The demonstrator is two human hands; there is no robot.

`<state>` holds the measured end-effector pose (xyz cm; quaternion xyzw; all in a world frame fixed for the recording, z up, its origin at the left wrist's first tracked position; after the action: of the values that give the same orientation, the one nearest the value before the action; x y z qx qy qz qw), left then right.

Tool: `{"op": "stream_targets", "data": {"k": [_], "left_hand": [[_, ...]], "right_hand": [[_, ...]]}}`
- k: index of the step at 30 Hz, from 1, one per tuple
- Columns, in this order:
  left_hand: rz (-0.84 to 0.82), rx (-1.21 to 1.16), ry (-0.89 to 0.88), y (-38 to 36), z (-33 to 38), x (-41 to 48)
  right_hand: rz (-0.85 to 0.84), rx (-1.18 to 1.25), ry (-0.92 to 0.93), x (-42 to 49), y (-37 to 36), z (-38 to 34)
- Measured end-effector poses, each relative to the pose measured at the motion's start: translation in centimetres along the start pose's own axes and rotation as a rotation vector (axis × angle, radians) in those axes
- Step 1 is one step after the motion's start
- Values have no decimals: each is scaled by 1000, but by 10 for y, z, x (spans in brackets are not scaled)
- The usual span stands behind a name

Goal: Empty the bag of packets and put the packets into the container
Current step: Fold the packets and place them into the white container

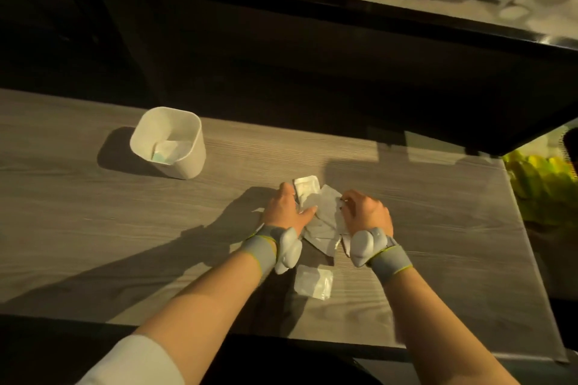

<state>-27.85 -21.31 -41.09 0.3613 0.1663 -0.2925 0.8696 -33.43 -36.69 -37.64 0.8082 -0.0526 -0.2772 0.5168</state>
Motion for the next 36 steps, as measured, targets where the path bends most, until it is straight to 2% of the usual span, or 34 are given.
{"op": "stream_targets", "data": {"k": [4,8,14,18,20,24,27,29,34,36], "left_hand": [[2,-15,67,-12,1,12],[-10,-174,80,-15,-7,15],[1,-306,87,-11,-11,19],[24,-217,100,-6,-10,25],[73,-150,104,-2,-9,26],[164,-147,73,7,-5,24],[159,-161,63,9,2,27],[133,-159,87,6,8,29],[12,-293,219,-8,17,37],[-29,-312,238,-9,19,42]], "right_hand": [[-183,-58,103,1,-19,-7],[-196,-102,151,8,-24,-9],[-248,285,84,11,-26,6],[-19,806,-86,21,-5,40],[21,915,-147,26,0,49],[-154,741,-48,37,-3,27],[-250,350,41,42,-11,9],[-250,216,46,43,-16,4],[-350,421,-74,43,-28,7],[-352,401,-52,45,-25,10]]}}
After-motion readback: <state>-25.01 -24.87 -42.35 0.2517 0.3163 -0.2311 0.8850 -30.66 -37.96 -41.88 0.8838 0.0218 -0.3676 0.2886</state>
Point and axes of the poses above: each hand's wrist, its own x-axis towards the middle knuckle, its own y-axis out of the back of the hand, z = x × y, the point moved 8 cm from there along x, towards the middle knuckle, and after that the axes turned 8 degrees about -z, right-handed, at the moved point
